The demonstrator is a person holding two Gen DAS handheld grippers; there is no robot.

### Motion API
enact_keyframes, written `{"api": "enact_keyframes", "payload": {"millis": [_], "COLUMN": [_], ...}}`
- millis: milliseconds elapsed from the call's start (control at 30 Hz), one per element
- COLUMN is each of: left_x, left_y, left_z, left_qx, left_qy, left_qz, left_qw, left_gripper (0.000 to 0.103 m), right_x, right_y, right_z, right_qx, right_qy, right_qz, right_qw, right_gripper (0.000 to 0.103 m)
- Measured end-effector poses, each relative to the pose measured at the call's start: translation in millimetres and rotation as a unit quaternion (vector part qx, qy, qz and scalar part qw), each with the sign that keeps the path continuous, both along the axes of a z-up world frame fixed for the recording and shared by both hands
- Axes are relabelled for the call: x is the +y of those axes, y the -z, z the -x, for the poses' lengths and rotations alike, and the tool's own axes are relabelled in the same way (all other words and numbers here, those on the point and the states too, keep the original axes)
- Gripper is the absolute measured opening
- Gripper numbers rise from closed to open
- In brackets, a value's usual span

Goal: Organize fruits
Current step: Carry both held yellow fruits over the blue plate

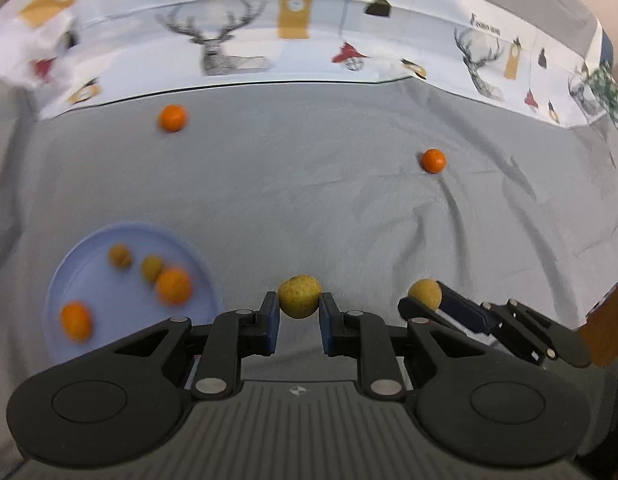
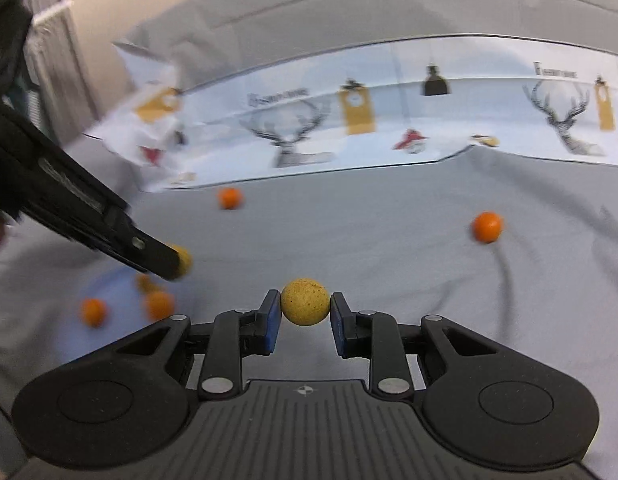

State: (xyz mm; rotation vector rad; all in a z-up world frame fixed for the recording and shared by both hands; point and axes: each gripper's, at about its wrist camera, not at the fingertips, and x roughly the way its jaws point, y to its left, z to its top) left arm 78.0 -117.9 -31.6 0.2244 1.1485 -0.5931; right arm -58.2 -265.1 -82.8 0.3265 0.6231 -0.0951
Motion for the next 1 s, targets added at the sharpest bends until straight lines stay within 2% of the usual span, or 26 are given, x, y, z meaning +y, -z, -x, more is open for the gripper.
{"api": "enact_keyframes", "payload": {"millis": [167,400,567,767,1000], "left_x": [54,129,169,201,217], "left_y": [-26,-59,-73,-79,-78], "left_z": [35,77,98,112,111], "left_qx": [-0.016,-0.049,-0.064,-0.079,-0.078], "left_qy": [-0.04,-0.093,-0.127,-0.145,-0.158], "left_qz": [0.009,0.035,0.059,0.077,0.093], "left_qw": [0.999,0.9938,0.988,0.9833,0.9799], "left_gripper": [0.023,0.023,0.023,0.023,0.023], "right_x": [52,120,153,185,196], "right_y": [-36,-74,-88,-101,-107], "right_z": [21,46,60,73,73], "right_qx": [-0.018,-0.045,-0.051,-0.058,-0.053], "right_qy": [-0.04,-0.11,-0.14,-0.167,-0.168], "right_qz": [-0.002,0.064,0.073,0.111,0.133], "right_qw": [0.999,0.991,0.986,0.978,0.975], "right_gripper": [0.028,0.028,0.028,0.028,0.028]}}
